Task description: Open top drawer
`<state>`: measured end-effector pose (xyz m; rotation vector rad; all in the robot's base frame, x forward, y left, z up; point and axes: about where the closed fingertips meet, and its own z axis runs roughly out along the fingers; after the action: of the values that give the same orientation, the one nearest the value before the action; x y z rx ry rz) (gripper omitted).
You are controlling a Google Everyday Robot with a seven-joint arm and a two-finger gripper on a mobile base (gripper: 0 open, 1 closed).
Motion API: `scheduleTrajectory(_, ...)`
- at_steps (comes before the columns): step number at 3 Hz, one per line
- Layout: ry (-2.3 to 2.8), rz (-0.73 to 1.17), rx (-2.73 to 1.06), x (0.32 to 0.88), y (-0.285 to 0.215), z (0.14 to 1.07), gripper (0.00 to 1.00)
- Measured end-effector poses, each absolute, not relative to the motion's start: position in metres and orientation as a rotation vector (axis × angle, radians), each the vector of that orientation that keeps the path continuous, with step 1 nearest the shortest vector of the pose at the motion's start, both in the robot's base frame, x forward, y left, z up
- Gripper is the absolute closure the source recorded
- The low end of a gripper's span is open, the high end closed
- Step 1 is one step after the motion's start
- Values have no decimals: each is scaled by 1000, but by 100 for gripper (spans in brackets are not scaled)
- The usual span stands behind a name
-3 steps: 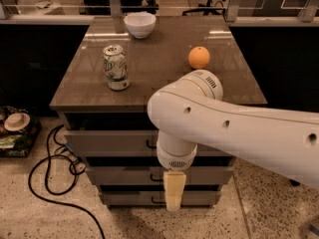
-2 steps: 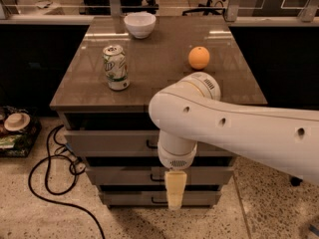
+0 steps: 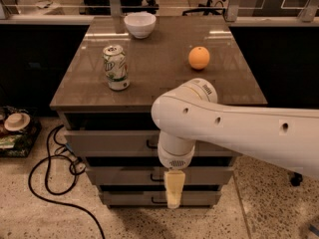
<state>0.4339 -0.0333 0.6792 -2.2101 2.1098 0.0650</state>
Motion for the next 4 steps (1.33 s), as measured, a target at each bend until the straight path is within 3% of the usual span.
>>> scheduleTrajectory(4, 2107, 133, -2251, 456, -19, 652, 0)
